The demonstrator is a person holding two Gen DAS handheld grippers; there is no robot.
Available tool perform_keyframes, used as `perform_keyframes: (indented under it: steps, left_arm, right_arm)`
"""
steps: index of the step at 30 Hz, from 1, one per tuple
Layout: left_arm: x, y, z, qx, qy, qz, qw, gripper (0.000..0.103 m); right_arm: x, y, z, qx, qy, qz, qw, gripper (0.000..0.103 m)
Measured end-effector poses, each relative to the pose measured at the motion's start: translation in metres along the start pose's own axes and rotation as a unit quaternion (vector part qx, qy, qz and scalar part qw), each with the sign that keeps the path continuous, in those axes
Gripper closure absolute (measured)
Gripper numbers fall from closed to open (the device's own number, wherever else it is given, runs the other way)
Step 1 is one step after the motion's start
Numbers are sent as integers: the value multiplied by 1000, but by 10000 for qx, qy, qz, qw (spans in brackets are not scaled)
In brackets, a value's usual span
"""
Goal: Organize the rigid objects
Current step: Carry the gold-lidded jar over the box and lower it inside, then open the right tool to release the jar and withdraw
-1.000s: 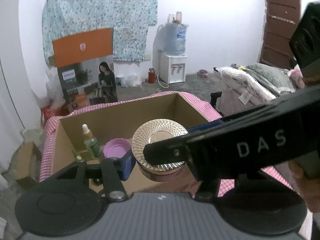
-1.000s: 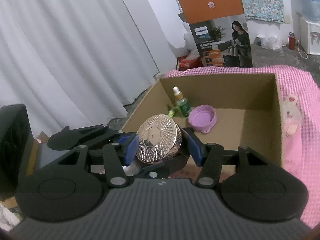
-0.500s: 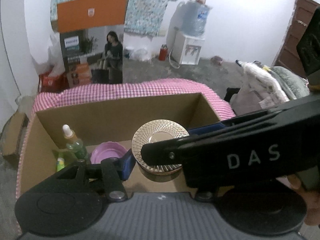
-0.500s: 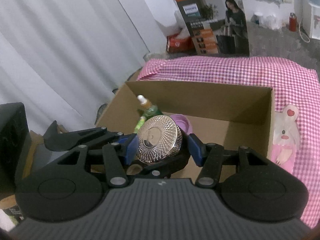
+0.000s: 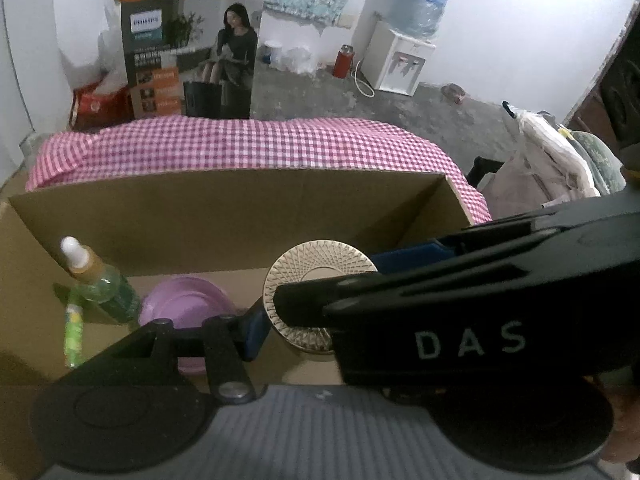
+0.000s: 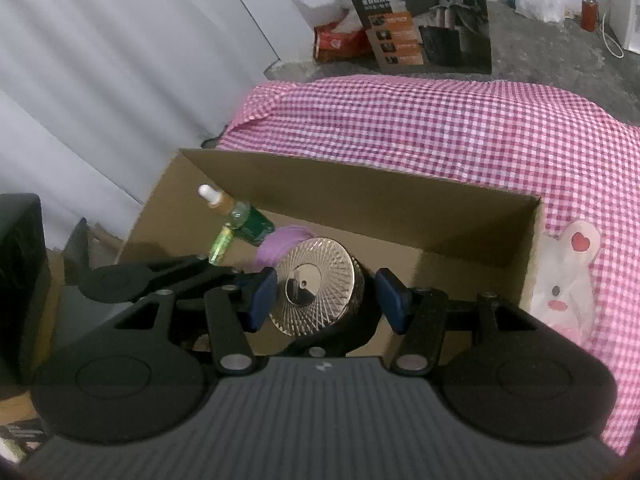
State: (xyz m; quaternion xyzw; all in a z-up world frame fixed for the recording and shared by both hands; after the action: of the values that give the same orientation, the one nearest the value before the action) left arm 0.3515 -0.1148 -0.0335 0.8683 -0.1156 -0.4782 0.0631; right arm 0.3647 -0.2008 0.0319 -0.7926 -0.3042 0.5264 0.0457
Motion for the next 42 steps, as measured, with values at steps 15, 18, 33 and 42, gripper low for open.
perform_keyframes:
  steps: [15,18,33,42]
  left_arm:
    - [26,-3,-7,-678,-407,151,9968,46]
    - [32,-2,-6,-804,-493,96,9955,46]
    - [34,-1,-5,-869,-452,91,9952,42]
    - [-18,13,-1,-264,123,51,9996,27]
  right_arm:
    - [22,13,-15,-287,-218,323,9988,52]
    - [25,14,-16,-332,-216,364,9986,54]
    - [28,15,-17,-544,-73,443,9975,55]
    - [-9,6,-12,-513,514,440,9964,40]
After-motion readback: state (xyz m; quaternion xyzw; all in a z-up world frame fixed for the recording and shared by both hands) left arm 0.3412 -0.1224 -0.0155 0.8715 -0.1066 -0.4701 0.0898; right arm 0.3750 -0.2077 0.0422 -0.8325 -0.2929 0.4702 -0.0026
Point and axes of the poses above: each gripper's, at about its wrist camera, not at the fingertips, and x roughly the way its jaws point, y to its right, z to its underside, the point moved 6 cm from there along x, roughly the way its jaws point, and after that the axes turned 2 degrees about z, right-handed, at the moved point
